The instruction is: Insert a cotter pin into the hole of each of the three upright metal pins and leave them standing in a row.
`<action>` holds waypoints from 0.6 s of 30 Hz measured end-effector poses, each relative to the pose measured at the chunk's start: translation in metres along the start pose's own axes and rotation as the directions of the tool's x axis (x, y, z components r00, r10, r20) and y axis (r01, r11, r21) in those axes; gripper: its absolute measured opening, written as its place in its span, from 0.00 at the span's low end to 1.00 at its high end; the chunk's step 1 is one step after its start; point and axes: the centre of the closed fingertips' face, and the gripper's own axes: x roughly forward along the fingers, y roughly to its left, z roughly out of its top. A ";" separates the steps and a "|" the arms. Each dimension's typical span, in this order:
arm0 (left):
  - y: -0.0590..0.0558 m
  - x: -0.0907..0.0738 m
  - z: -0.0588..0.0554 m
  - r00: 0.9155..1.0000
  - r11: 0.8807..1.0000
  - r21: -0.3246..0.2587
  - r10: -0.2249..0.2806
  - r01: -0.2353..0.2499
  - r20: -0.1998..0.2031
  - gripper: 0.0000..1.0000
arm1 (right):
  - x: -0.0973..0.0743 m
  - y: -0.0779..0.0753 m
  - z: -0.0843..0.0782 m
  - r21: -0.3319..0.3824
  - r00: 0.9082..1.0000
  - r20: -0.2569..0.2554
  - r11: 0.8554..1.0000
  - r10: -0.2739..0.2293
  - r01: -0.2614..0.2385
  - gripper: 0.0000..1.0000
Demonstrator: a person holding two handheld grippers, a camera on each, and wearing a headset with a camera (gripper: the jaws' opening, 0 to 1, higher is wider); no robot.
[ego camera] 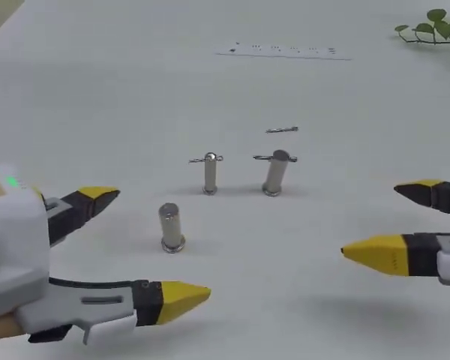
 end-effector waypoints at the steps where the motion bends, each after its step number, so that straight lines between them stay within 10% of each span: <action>1: -0.002 0.000 -0.001 1.000 1.000 -0.007 -0.008 0.008 -0.001 0.99 | 0.000 -0.002 0.000 -0.005 1.000 -0.006 1.000 0.000 0.000 0.97; 18: 0.000 -0.009 -0.012 1.000 0.997 -0.075 0.008 -0.010 -0.026 0.99 | 0.018 -0.049 0.051 -0.203 0.994 -0.108 0.979 -0.016 -0.006 0.98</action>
